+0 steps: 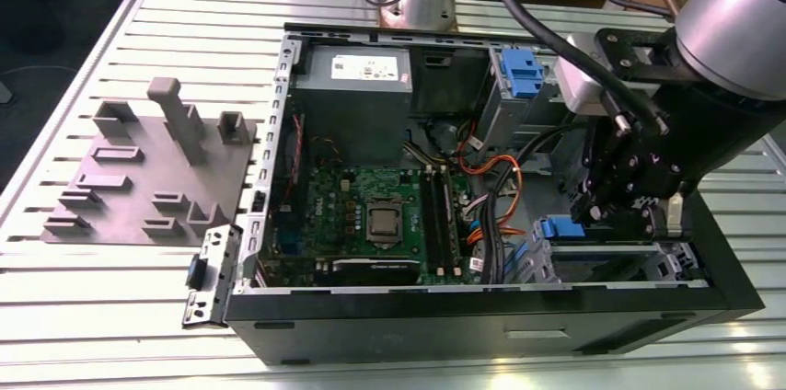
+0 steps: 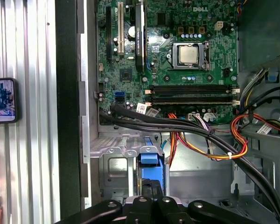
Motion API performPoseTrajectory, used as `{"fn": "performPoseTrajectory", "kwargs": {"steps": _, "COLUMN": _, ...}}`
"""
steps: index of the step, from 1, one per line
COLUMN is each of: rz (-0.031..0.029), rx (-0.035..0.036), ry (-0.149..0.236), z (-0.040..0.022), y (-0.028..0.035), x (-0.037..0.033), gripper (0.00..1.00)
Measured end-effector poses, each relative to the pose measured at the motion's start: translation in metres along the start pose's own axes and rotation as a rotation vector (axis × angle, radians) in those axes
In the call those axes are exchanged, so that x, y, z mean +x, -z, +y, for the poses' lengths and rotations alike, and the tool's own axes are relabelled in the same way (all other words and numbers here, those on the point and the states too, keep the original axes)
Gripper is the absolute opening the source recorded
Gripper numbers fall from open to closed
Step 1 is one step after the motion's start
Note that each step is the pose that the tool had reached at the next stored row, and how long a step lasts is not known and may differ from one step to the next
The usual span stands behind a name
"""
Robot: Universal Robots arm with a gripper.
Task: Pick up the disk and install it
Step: 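Insert the first disk wire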
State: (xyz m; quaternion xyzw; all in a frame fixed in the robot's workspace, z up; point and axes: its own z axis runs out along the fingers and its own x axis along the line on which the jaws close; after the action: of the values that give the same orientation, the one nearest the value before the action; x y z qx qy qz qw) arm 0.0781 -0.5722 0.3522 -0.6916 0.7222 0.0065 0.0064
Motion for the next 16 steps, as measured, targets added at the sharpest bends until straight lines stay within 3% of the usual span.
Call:
{"fn": "performPoseTrajectory", "kwargs": {"steps": 11, "rz": -0.0003, "rx": 0.0004, "ry": 0.000, "z": -0.0007, "y": -0.0006, "x": 0.0000, "gripper": 0.11}}
{"fn": "performPoseTrajectory", "kwargs": {"steps": 16, "rz": -0.0001, "rx": 0.0004, "ry": 0.000, "z": -0.0116, "y": -0.0006, "x": -0.0005, "gripper": 0.11}}
